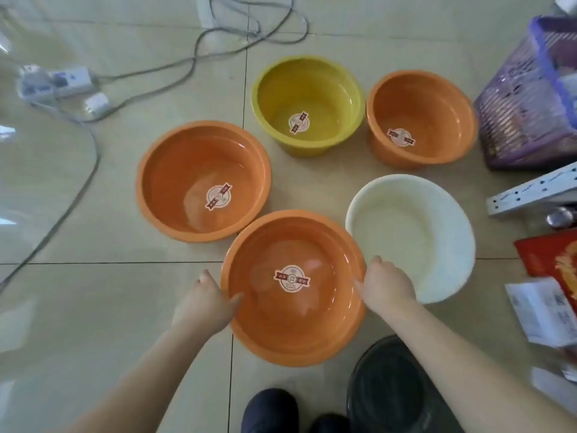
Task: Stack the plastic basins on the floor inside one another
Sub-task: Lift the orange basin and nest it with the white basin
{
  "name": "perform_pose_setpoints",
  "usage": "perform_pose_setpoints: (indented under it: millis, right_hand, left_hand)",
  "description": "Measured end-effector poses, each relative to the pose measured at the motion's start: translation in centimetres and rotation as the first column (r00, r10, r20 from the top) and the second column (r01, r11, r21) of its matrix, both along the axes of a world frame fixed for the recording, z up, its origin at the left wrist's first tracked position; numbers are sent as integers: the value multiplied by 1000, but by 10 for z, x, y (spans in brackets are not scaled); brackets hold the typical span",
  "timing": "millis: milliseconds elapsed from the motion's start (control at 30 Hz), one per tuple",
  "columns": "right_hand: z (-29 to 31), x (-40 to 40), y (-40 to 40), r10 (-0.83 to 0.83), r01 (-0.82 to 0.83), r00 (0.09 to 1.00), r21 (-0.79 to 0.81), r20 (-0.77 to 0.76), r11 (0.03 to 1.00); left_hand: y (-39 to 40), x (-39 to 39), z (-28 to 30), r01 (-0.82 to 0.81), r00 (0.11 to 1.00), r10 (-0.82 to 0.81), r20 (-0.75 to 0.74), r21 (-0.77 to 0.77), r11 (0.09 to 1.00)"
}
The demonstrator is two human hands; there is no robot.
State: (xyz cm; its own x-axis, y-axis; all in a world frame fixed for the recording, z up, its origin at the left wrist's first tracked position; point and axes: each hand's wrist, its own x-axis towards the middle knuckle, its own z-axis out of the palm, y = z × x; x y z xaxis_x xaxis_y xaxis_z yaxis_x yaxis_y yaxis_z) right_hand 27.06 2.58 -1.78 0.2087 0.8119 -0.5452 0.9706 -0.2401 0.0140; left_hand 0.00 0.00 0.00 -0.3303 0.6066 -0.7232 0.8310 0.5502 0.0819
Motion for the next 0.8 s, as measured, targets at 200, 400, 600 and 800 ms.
perform_pose_setpoints:
  millis: [200,400,600,800]
  right_hand:
    - [-48,0,0,-59,60,998,35,-11,998]
    - [52,32,-6,-96,123,980,148,-174,981]
    - [126,161,17,-358,359,933,180,-40,916]
    - [62,237,45,-510,495,859,170,53,852]
  left_hand:
    - [3,10,-53,-51,999,50,11,110,993]
    - [10,16,58,51,998,-37,-51,326,944]
    - [92,142,99,302,944,-330,0,401,865]
    - [146,253,19,384,912,-410,10,330,862]
